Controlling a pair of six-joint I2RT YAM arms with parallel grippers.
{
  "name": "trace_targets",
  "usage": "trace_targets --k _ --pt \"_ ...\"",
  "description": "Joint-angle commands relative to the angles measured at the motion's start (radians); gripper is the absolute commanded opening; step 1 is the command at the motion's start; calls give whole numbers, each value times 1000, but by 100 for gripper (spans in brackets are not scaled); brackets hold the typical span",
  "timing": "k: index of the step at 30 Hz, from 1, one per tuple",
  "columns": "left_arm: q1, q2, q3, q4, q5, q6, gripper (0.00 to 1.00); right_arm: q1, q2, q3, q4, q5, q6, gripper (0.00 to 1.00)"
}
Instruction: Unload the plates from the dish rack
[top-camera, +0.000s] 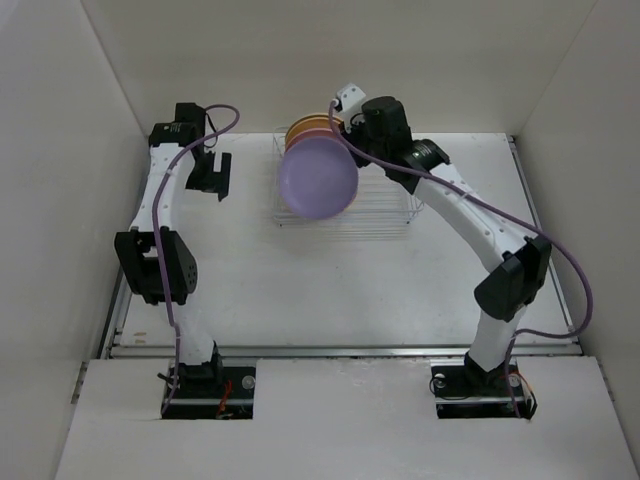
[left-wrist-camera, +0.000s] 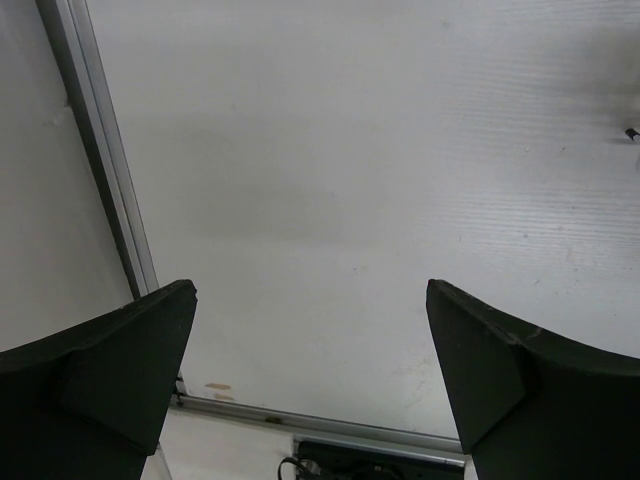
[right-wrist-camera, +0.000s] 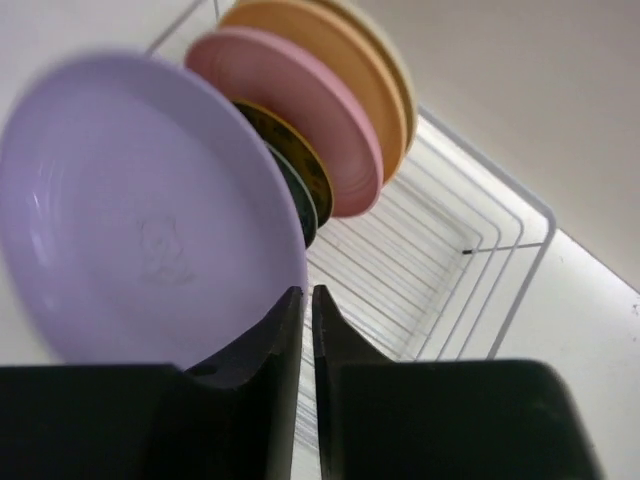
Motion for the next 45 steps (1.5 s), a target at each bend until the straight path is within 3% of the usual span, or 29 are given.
trace_targets --k 1,9,13,14,15,17,20,22,27,33,38,42,43,45 --pt "-32 -37 47 37 -23 45 100 18 -128 -46 155 48 96 0" --pt "-135 -68 41 169 70 152 96 -28 -245 -146 52 4 317 0" --pt "-204 10 168 82 32 142 96 -61 -181 -175 -31 -200 422 0" --pt "-204 24 188 54 50 142 96 -61 -197 -248 -31 -299 422 4" --pt "-204 24 188 36 60 142 96 -61 -223 -304 -20 -344 422 22" --pt "-204 -14 92 64 43 151 96 -52 -309 -486 49 -389 434 43" --pt "-204 -59 9 107 32 160 96 -6 -351 -580 49 -348 434 51" --pt "-204 -77 -15 108 32 151 96 11 -365 -635 49 -400 434 59" --pt "-204 -77 -25 78 41 123 96 154 -300 -722 66 -475 387 63" --pt "-204 -142 -149 89 -9 105 96 291 -170 -731 101 -412 387 63" --pt "-204 -214 -251 115 -29 85 96 301 -63 -731 159 -372 414 60" --pt "-204 -241 -291 115 -41 76 96 320 -27 -751 204 -351 436 40" --pt "-204 -255 -303 115 -52 76 96 320 -18 -751 213 -351 436 28" --pt "-204 -267 -315 115 -61 76 96 331 -18 -772 233 -310 448 15"
